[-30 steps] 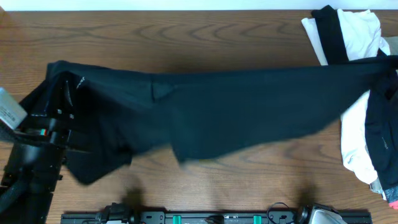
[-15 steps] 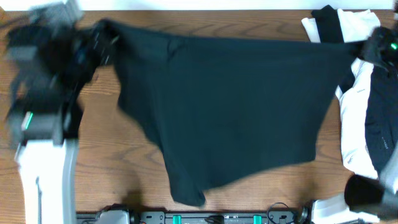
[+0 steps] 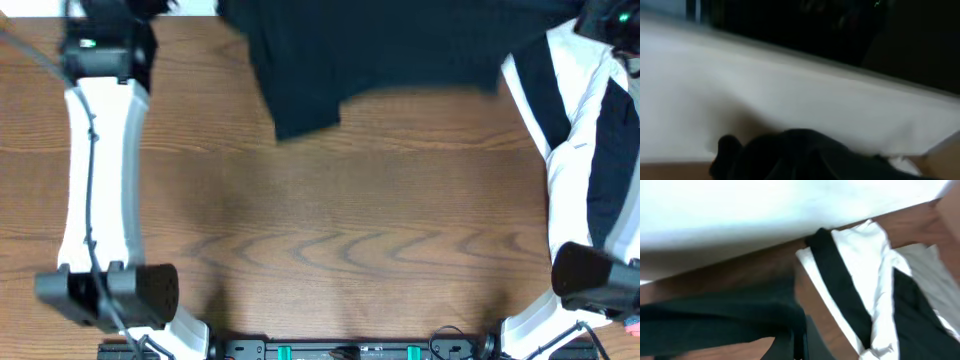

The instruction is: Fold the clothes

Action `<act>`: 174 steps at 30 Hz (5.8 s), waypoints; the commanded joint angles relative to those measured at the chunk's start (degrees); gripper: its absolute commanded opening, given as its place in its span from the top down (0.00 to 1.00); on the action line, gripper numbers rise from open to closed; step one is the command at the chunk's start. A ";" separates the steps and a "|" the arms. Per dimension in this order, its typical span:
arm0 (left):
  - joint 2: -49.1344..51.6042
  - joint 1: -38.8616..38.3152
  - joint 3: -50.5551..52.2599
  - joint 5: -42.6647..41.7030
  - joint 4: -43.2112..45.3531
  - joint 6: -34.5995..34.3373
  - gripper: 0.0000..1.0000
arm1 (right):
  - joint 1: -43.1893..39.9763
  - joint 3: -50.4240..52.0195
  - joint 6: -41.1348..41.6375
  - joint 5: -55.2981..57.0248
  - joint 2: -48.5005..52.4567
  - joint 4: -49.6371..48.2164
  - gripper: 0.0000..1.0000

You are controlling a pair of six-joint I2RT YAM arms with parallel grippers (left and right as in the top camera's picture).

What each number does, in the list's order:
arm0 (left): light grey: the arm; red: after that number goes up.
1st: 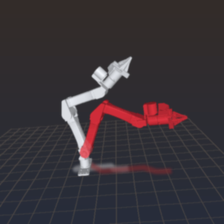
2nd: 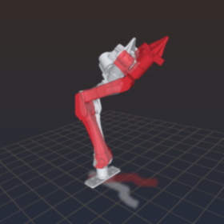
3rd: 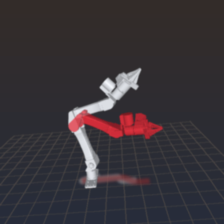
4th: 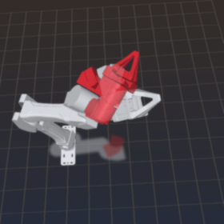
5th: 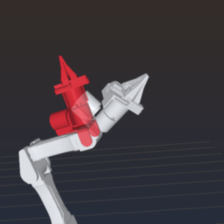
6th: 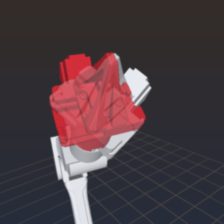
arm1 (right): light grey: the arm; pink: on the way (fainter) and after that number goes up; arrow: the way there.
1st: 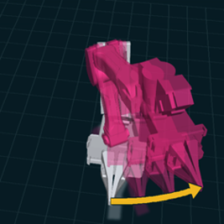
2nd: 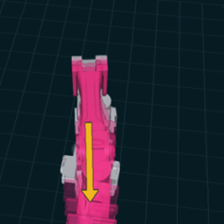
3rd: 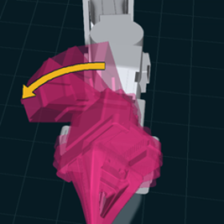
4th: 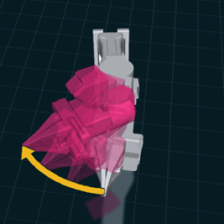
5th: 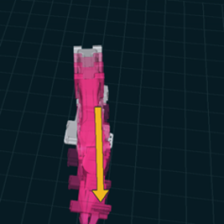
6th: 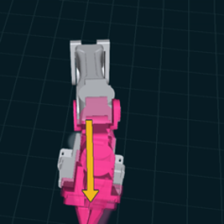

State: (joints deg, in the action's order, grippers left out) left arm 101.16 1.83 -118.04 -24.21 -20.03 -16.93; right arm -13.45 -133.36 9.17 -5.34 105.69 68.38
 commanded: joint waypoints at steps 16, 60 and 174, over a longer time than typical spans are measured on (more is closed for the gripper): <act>0.96 1.68 9.42 3.21 -59.69 11.37 0.94 | -1.60 24.39 -1.99 18.45 -1.42 17.35 0.99; 2.05 -4.46 30.60 -4.35 -42.88 12.37 0.93 | -4.85 40.48 -1.95 18.38 -1.42 13.90 0.99; -3.98 -14.08 59.87 -6.88 -35.74 -7.93 0.47 | 2.05 40.48 -3.10 12.44 -1.42 13.46 0.99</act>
State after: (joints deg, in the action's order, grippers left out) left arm 96.90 -12.21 -58.50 -29.02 -56.18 -22.90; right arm -11.64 -92.92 6.87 6.00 104.51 81.80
